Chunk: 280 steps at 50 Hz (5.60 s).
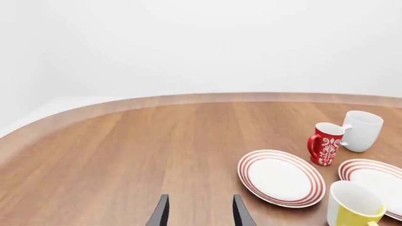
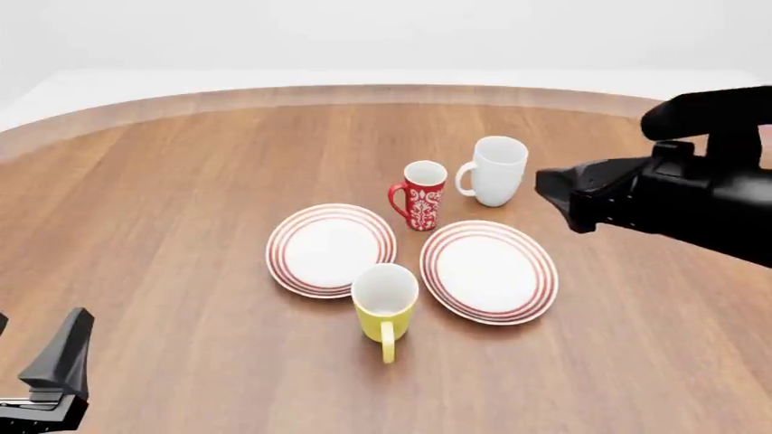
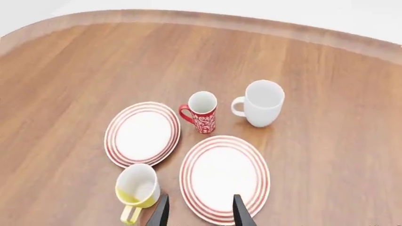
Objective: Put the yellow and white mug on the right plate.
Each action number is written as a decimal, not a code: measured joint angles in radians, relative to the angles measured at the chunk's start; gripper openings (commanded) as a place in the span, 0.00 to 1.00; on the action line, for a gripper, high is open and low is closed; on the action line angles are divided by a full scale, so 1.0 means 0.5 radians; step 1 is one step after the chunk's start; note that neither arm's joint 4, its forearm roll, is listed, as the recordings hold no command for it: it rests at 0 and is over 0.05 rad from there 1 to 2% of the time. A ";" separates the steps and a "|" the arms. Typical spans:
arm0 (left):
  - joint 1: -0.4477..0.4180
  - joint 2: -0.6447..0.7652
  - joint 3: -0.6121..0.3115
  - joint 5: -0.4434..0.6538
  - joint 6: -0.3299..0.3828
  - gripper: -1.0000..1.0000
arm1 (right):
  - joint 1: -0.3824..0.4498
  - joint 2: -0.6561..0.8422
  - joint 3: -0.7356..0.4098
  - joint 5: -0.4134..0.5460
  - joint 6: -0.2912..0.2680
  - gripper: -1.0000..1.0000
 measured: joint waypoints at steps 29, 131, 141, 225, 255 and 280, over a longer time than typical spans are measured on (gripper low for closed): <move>0.000 0.000 0.000 0.000 0.000 1.00 | 0.154 0.343 -0.063 0.036 0.337 1.00; 0.000 0.000 0.000 0.000 0.000 1.00 | 0.713 1.064 0.298 -0.801 1.085 1.00; 0.000 0.000 0.000 0.000 0.000 1.00 | 0.753 1.154 0.305 -0.864 1.122 1.00; 0.000 0.000 0.000 0.000 0.000 1.00 | 0.940 1.504 0.323 -1.095 1.288 0.00; 0.000 0.000 0.000 0.000 0.000 1.00 | 0.872 1.402 0.234 -0.938 1.125 0.00; 0.000 0.000 0.000 0.000 0.000 1.00 | 0.640 1.108 0.072 -0.631 0.769 0.00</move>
